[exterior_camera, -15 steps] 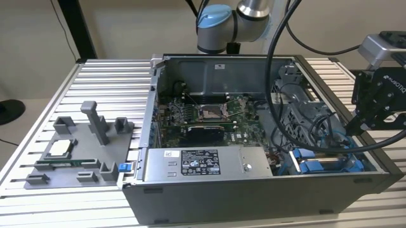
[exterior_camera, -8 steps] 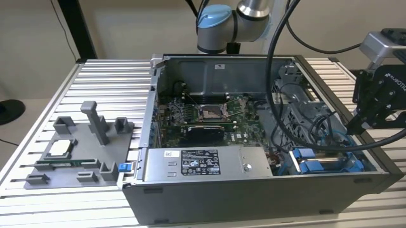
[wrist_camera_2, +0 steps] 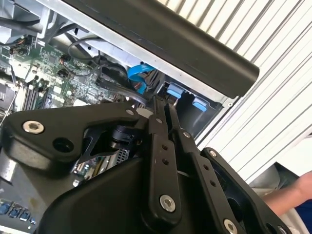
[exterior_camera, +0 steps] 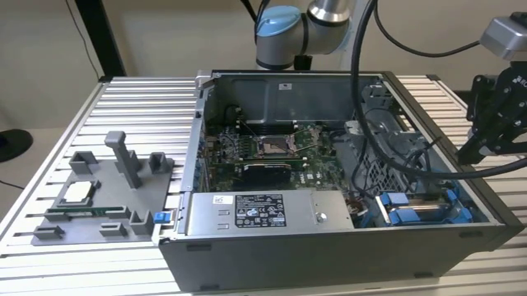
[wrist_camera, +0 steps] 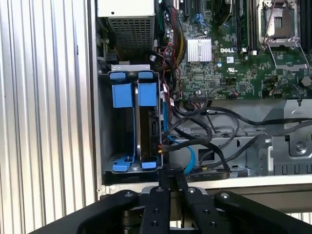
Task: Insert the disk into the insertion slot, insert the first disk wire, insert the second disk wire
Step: 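Insert the second disk wire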
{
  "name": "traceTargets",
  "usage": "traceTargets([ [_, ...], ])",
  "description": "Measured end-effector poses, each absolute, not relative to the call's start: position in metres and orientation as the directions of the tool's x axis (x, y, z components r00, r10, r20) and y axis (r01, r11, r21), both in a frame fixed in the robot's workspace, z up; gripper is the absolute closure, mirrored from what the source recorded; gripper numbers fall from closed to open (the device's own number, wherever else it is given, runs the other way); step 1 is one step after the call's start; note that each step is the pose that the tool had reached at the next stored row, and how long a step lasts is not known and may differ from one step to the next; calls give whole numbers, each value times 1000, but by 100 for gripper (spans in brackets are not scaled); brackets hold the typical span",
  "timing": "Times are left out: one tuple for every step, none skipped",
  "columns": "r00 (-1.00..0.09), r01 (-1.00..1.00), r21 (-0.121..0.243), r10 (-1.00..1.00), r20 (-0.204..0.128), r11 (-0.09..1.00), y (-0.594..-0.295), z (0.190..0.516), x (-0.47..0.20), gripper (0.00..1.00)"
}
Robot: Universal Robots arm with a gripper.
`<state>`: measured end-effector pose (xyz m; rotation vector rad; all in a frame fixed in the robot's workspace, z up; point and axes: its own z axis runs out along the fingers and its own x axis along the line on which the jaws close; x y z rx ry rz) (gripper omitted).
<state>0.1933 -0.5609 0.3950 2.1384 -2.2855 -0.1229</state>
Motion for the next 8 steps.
traceTargets([
  [-68,-996,64,-997,-47,65,-561,397,193,100],
  [-68,-996,64,-997,-47,65,-561,398,193,100],
  [-68,-996,64,-997,-47,65,-561,400,193,100],
  [-68,-996,63,-997,-47,65,-561,400,192,100],
  [-68,-996,62,-997,-47,65,-561,400,191,100],
  [-68,-996,61,-997,-47,65,-561,400,190,100],
  [-68,-996,57,-997,-47,65,-561,401,188,100],
  [-67,-997,52,-997,-48,65,-562,400,185,100],
])
